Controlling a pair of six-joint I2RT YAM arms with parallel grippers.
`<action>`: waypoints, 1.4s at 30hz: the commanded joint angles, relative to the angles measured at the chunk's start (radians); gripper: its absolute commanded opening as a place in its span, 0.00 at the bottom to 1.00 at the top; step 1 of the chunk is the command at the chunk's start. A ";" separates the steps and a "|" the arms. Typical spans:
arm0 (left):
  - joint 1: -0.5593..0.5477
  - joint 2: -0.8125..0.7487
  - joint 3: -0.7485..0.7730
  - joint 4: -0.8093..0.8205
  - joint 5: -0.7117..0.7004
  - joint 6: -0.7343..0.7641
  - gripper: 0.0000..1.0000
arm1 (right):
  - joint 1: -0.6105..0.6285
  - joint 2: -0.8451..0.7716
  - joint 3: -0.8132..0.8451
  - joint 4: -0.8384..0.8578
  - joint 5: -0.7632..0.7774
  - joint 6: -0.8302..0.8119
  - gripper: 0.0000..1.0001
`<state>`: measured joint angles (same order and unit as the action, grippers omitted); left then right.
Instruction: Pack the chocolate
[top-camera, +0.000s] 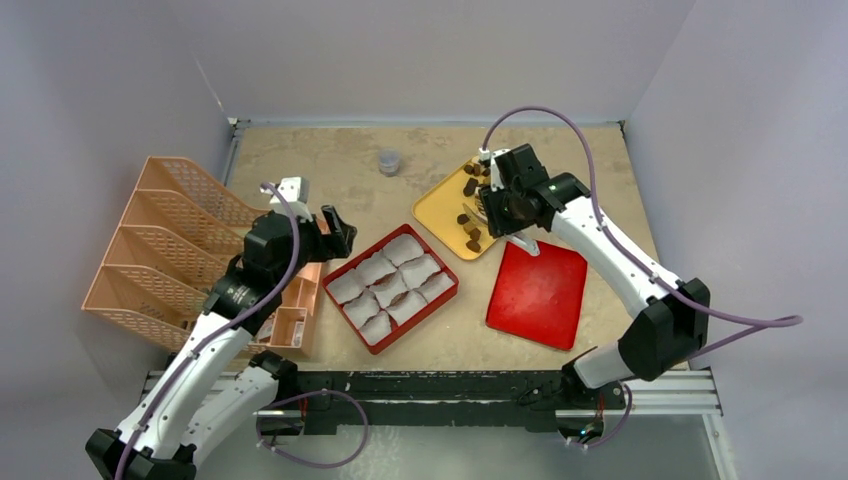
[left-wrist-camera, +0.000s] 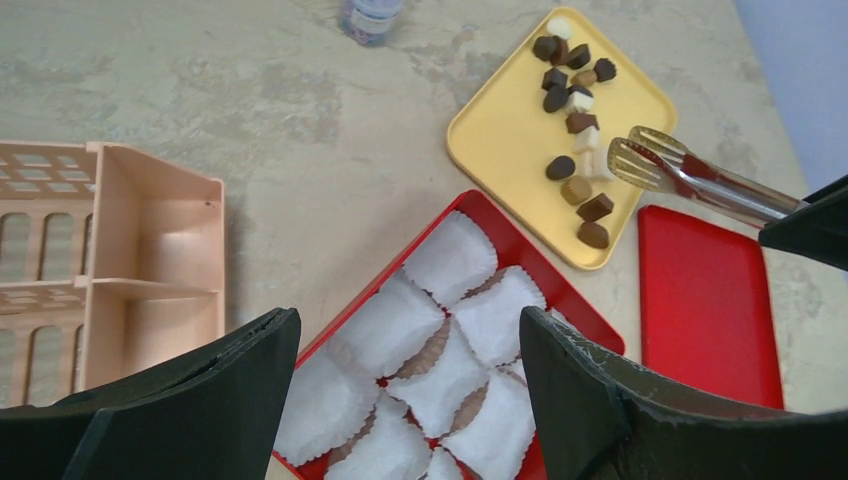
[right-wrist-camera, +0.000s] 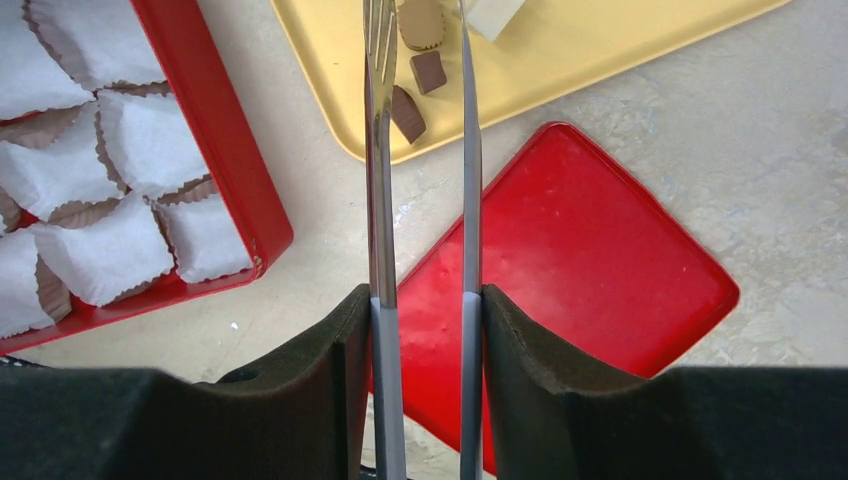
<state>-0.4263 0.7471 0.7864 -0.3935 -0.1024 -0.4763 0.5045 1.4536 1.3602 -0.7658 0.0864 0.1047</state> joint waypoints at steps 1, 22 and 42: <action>0.004 0.013 0.006 -0.004 -0.044 0.046 0.80 | 0.000 0.016 0.015 0.006 -0.036 0.014 0.43; 0.004 0.013 0.005 -0.009 -0.042 0.050 0.80 | -0.030 0.078 -0.064 0.036 -0.056 -0.020 0.37; 0.004 -0.003 0.005 -0.014 -0.048 0.050 0.80 | -0.030 0.028 -0.030 0.011 -0.018 0.000 0.00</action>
<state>-0.4263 0.7597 0.7856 -0.4351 -0.1360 -0.4484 0.4767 1.5299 1.2926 -0.7570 0.0406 0.0971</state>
